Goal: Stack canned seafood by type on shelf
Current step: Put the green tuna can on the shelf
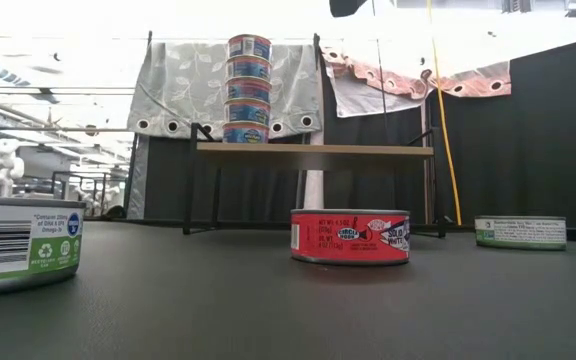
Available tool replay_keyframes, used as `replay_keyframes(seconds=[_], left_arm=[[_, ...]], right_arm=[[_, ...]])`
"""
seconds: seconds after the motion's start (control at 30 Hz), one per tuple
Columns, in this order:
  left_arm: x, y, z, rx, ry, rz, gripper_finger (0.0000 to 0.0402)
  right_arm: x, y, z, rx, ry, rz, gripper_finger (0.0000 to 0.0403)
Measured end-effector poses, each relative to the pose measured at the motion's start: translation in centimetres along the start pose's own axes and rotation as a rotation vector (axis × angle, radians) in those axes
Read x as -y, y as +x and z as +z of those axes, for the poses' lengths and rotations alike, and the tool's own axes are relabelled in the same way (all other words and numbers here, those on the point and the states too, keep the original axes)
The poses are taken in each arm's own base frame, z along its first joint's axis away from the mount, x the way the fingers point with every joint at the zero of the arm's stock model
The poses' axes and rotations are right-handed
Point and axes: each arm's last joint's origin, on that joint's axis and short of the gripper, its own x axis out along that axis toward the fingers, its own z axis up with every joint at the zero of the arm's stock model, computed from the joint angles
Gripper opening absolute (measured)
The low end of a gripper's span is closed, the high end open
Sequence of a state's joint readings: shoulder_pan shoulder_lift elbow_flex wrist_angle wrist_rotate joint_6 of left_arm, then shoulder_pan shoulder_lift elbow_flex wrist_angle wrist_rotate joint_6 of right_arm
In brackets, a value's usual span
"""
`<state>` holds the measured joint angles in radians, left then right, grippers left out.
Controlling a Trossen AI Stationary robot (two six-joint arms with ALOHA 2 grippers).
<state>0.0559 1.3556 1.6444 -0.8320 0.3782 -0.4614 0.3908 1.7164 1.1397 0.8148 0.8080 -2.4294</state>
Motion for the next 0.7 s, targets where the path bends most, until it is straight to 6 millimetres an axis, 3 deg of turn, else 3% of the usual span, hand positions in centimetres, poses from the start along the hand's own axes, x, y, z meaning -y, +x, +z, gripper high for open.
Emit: replay_keyframes(seconds=[0.3,0.7], left_arm=[[-0.14,0.20,-0.03,-0.007,0.019,0.013,0.0157],[-0.57,0.68,0.24,0.018,0.048,0.070,0.0159]], right_arm=[[-0.45,0.67,-0.57,-0.028,-0.035,0.005,0.0271],[-0.33,0.57,-0.58,-0.031,-0.054,0.000,0.0140]])
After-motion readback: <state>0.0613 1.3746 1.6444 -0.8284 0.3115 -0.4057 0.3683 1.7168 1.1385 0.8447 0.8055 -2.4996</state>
